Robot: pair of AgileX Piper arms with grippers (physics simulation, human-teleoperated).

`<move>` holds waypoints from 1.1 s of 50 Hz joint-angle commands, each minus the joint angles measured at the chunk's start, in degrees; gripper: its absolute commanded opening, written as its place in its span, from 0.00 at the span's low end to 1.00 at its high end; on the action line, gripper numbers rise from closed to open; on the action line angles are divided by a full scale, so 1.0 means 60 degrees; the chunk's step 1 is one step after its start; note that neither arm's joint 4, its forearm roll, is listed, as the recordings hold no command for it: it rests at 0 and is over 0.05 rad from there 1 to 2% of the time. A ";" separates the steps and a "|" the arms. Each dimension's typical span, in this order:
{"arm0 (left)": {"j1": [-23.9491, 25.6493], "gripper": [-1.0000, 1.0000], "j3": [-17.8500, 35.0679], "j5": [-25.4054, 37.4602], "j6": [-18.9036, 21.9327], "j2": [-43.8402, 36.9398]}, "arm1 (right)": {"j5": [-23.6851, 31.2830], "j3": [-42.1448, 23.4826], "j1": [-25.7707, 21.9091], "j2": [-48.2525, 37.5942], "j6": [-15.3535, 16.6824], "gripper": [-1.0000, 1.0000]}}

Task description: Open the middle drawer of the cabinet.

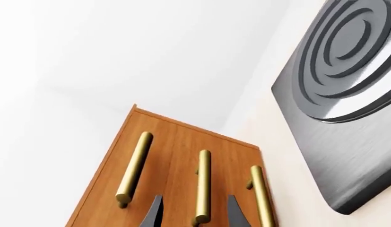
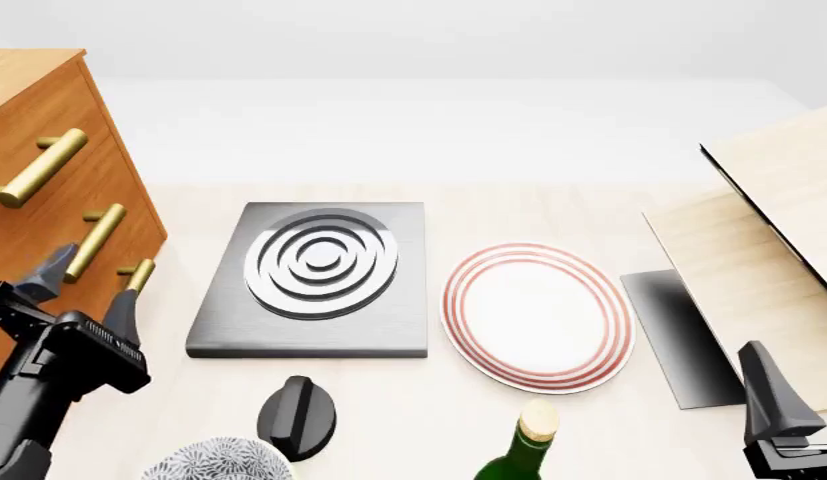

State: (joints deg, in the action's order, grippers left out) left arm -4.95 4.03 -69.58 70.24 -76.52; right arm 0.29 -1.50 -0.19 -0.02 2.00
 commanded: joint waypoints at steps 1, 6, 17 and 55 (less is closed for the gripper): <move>-0.0051 1.00 0.0077 -0.0053 0.0283 -0.0215 | -0.0013 0.0076 -0.0025 -0.0002 -0.0071 1.00; -0.0107 1.00 0.0162 -0.0053 0.0314 -0.0410 | -0.0013 0.0076 -0.0026 -0.0002 -0.0070 1.00; -0.0166 1.00 0.0376 -0.0053 0.0363 -0.0750 | -0.0013 0.0076 -0.0026 -0.0002 -0.0070 1.00; -0.0918 1.00 0.0995 -0.0053 0.0445 -0.1732 | -0.0014 0.0076 -0.0025 -0.0002 -0.0073 1.00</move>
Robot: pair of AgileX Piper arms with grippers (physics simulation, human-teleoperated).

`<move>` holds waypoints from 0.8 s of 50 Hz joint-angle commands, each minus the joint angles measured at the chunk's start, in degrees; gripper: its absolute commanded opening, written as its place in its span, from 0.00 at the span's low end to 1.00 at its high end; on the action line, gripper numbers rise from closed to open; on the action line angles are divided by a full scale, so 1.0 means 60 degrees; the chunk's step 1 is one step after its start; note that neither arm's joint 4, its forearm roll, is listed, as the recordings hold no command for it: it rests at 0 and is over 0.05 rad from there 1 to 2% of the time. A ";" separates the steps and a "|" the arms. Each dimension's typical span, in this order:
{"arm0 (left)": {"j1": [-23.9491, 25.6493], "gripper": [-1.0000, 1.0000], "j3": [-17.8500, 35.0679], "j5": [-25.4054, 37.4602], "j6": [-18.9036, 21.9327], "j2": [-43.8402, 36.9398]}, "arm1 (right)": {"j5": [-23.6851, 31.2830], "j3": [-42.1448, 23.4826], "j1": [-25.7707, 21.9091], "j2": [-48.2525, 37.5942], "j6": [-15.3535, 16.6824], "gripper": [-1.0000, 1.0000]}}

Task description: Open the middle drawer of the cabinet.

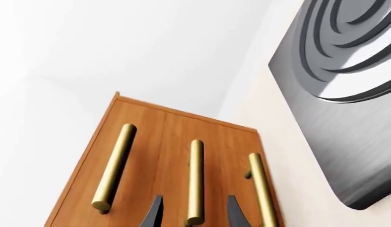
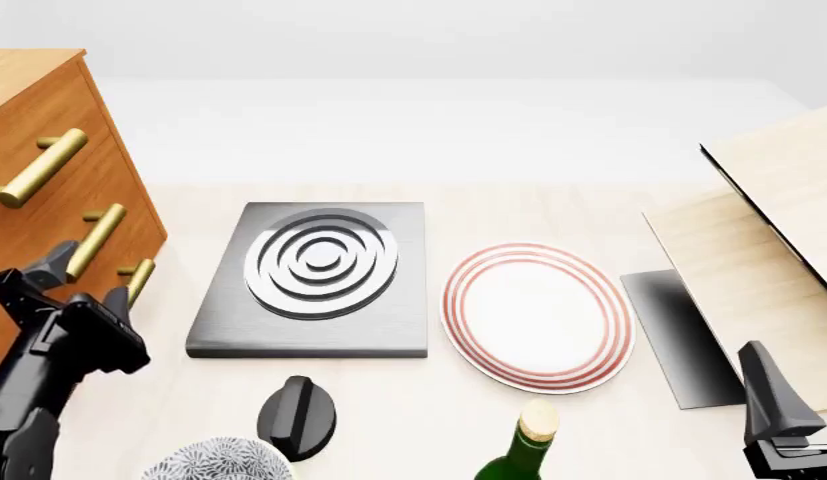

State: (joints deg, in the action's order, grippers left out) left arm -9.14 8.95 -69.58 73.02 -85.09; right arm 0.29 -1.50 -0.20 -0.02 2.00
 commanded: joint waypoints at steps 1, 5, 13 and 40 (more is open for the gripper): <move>-0.0232 1.00 0.0189 -0.0053 -0.0006 -0.0333 | -0.0012 0.0076 -0.0026 -0.0002 -0.0072 1.00; -0.0279 1.00 0.0266 -0.0053 0.0004 -0.0423 | -0.0015 0.0076 -0.0024 -0.0002 -0.0072 1.00; -0.0305 1.00 0.0351 -0.0053 0.0003 -0.0588 | -0.0015 0.0076 -0.0026 -0.0002 -0.0069 1.00; -0.0553 1.00 0.0732 -0.0053 0.0010 -0.1228 | -0.0014 0.0076 -0.0028 -0.0002 -0.0070 1.00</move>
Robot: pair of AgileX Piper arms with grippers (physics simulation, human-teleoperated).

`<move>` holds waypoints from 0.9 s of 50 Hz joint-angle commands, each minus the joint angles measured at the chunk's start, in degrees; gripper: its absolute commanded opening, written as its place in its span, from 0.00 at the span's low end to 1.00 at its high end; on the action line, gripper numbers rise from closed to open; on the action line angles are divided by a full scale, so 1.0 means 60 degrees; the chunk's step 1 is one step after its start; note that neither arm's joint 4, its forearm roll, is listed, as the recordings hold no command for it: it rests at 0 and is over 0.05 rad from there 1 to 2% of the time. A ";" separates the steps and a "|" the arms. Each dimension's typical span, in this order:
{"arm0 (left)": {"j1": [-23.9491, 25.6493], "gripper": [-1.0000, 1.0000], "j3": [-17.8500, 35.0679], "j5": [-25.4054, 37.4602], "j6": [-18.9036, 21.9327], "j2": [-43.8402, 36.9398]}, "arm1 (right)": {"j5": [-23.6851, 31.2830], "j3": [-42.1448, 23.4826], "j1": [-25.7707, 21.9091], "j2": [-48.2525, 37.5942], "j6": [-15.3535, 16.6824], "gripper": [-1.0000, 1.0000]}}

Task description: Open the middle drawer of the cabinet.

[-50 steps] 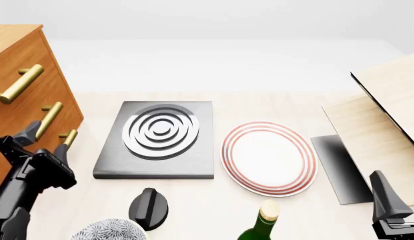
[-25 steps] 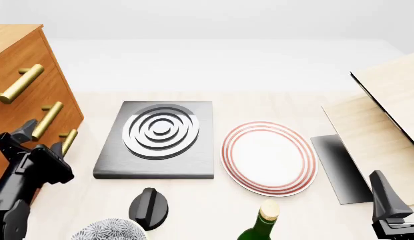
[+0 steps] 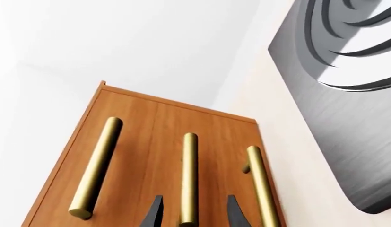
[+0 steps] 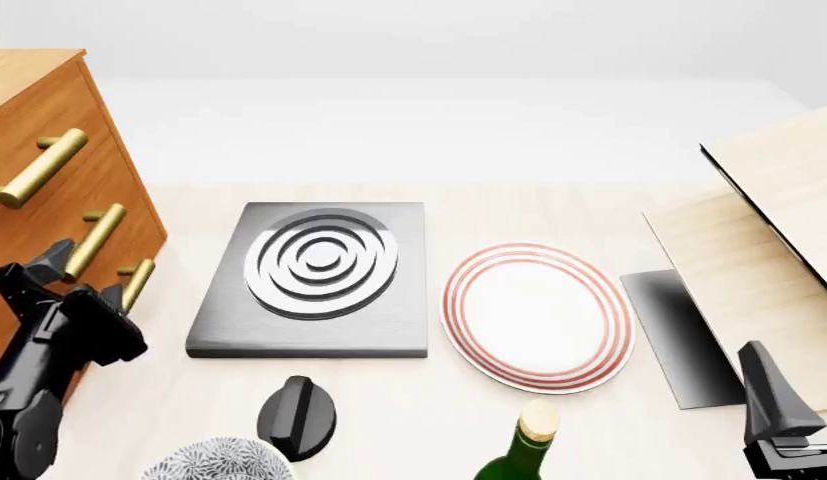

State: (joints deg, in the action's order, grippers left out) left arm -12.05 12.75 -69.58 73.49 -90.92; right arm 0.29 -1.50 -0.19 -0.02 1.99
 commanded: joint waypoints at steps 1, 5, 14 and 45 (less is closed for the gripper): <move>-0.0067 1.00 0.0103 -0.0053 -0.0062 -0.0265 | -0.0013 0.0076 -0.0028 -0.0002 -0.0070 1.00; -0.0085 1.00 0.0114 -0.0053 -0.0044 -0.0289 | -0.0012 0.0076 -0.0026 -0.0002 -0.0071 1.00; -0.0157 1.00 0.0127 -0.0053 0.0003 -0.0342 | -0.0013 0.0076 -0.0025 -0.0002 -0.0072 1.00; -0.0704 1.00 0.0320 -0.0053 0.0042 -0.0613 | -0.0014 0.0076 -0.0026 -0.0002 -0.0072 1.00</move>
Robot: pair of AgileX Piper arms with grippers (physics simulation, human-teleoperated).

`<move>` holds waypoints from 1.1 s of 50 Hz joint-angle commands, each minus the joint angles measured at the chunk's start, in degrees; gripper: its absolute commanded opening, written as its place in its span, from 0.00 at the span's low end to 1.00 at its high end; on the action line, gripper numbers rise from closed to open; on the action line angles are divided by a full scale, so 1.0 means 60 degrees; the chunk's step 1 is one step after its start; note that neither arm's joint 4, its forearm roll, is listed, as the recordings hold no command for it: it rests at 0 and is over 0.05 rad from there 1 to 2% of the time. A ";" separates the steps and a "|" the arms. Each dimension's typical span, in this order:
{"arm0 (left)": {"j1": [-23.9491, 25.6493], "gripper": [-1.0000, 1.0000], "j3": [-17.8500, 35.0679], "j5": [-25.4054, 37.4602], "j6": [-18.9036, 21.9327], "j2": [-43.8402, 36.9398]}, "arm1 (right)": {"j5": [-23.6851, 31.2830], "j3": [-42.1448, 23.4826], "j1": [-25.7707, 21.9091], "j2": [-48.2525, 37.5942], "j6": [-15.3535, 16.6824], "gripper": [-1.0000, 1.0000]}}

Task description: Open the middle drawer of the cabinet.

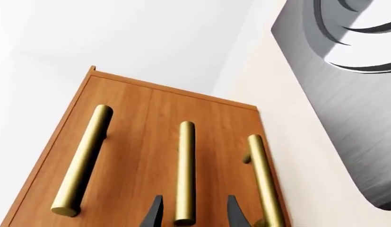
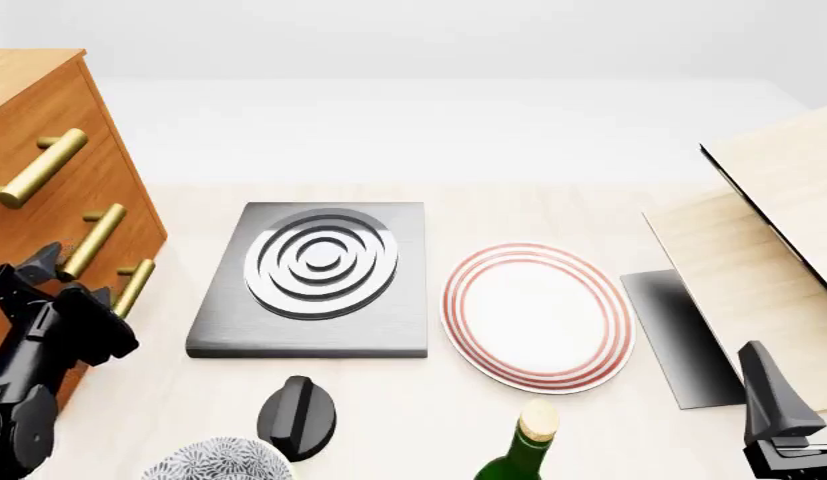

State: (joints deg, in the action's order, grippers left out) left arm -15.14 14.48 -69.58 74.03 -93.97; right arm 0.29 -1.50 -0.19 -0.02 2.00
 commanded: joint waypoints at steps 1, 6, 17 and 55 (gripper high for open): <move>-0.0222 1.00 0.0038 -0.0053 -0.0031 -0.0072 | -0.0015 0.0077 -0.0026 -0.0002 -0.0073 1.00; -0.0188 0.00 0.0048 -0.0053 -0.0022 -0.0066 | -0.0013 0.0076 -0.0025 -0.0002 -0.0073 1.00; -0.0131 0.00 -0.0006 -0.0053 0.0024 0.0037 | -0.0014 0.0076 -0.0026 -0.0002 -0.0071 1.00; 0.0740 0.00 -0.0079 -0.0053 0.0504 0.0014 | -0.0015 0.0076 -0.0027 -0.0002 -0.0071 1.00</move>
State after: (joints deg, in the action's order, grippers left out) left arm -13.71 14.44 -69.90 76.27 -92.81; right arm 0.29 -1.50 -0.19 -0.02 1.99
